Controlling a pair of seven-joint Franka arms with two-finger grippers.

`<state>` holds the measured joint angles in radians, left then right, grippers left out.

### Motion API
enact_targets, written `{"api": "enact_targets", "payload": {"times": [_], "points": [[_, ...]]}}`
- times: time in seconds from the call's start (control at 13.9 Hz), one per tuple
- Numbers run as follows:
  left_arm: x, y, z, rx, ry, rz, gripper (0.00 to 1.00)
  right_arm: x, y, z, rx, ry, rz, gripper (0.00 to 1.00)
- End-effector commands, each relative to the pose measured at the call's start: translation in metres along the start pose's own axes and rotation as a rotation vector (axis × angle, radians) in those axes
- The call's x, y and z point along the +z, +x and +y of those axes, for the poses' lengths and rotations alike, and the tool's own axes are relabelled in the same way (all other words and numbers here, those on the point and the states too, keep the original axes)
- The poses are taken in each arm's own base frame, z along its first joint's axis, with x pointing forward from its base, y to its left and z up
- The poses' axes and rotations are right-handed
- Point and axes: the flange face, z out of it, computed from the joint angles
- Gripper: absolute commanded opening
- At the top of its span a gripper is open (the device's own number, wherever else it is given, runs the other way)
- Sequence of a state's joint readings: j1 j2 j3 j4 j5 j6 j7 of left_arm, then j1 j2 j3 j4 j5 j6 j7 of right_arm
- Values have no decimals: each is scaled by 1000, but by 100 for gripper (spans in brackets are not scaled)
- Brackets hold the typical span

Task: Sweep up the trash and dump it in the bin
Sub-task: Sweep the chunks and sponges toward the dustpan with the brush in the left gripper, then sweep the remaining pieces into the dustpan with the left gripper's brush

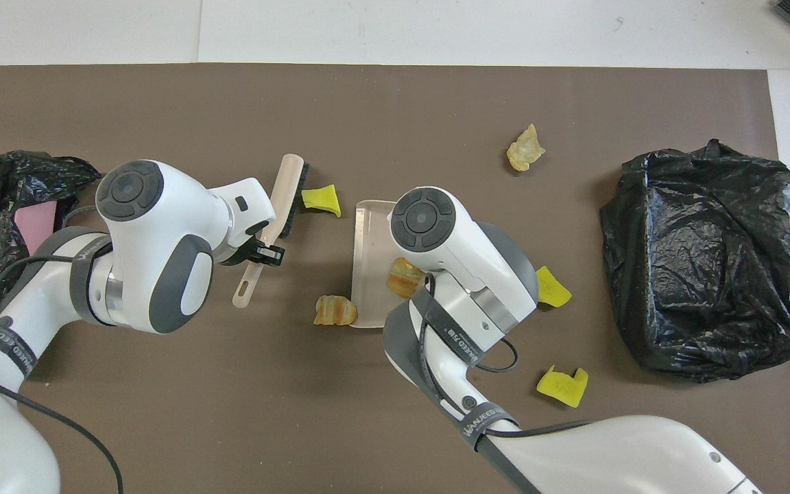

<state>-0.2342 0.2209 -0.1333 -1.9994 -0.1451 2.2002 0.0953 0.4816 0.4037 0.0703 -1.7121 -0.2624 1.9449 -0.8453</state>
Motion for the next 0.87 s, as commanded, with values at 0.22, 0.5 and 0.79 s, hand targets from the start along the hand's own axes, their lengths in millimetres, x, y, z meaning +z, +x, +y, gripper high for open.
{"api": "enact_targets", "payload": {"times": [0.22, 0.5, 0.79], "points": [[10, -49, 81, 100, -56, -62, 0, 6, -6, -2, -41, 0, -27, 0], [-5, -58, 114, 5, -96, -48, 0, 6, -6, -2, -41, 0, -27, 0], [-35, -68, 98, -164, -94, -71, 0, 7, -5, -2, -41, 1, -26, 0]]}}
